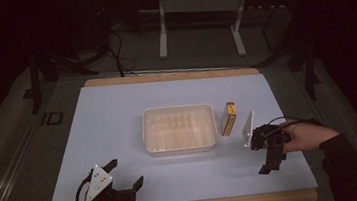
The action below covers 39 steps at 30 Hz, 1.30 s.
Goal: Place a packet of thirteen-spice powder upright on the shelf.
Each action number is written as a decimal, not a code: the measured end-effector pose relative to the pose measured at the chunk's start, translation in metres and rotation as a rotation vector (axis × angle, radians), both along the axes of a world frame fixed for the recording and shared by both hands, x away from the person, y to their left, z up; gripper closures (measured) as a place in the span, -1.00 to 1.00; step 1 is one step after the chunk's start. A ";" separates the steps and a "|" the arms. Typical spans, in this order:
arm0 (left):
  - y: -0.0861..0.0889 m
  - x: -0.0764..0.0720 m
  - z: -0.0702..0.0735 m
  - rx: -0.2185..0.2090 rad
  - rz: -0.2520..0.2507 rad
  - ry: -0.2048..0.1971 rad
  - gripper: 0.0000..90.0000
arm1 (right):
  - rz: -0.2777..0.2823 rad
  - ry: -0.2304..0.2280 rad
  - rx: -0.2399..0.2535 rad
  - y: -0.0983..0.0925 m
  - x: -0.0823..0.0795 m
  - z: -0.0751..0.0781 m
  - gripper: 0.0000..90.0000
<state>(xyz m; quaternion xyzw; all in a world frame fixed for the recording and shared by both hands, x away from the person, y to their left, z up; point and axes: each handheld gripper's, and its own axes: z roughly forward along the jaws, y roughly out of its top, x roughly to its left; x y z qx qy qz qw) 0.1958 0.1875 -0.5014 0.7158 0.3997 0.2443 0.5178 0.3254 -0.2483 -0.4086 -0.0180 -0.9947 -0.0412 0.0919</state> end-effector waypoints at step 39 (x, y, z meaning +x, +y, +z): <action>0.001 -0.003 0.000 0.012 0.013 0.000 -1.00 | 0.117 -0.205 0.064 0.047 0.032 0.048 -0.68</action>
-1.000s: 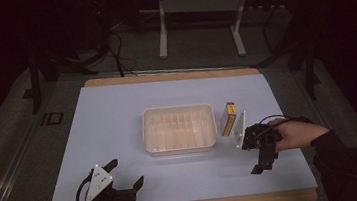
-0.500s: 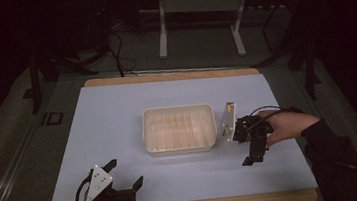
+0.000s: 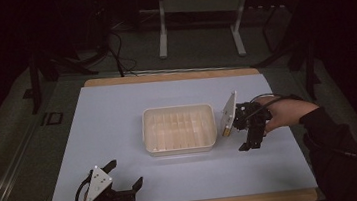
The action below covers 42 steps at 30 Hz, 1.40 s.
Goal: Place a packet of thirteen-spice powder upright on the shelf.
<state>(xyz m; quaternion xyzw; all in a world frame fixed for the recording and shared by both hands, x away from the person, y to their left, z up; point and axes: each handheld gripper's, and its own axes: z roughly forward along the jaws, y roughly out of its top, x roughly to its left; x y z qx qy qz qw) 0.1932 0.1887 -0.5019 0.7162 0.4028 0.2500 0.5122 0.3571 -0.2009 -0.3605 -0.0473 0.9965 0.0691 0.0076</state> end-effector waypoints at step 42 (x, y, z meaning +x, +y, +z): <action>0.010 -0.010 -0.002 -0.002 0.050 0.010 -1.00 | -0.142 -0.063 -0.007 -0.006 0.094 -0.017 -0.66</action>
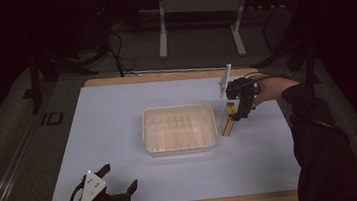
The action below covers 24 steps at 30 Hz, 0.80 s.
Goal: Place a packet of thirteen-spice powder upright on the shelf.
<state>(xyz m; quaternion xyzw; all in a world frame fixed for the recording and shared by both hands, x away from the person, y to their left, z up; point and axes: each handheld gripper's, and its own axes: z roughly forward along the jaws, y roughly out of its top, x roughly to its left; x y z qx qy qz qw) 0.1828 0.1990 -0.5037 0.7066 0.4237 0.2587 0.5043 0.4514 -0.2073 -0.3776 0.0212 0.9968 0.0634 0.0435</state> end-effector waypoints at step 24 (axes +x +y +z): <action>0.000 0.000 -0.001 0.000 0.003 0.006 -1.00 | -0.036 0.114 -0.026 0.003 0.019 -0.025 -0.34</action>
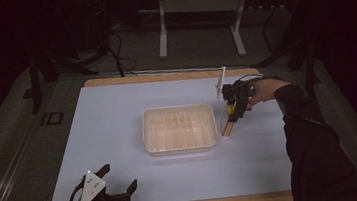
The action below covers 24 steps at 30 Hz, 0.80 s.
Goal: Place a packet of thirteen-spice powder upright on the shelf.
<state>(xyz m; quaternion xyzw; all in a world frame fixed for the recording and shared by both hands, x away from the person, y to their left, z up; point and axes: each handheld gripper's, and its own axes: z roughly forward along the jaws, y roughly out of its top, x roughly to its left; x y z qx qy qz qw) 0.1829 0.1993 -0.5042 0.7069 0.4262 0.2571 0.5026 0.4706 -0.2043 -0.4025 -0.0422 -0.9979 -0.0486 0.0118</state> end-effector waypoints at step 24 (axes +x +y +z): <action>-0.002 0.000 0.001 0.006 -0.007 -0.005 -1.00 | 0.107 0.001 0.050 -0.002 -0.023 0.036 -0.29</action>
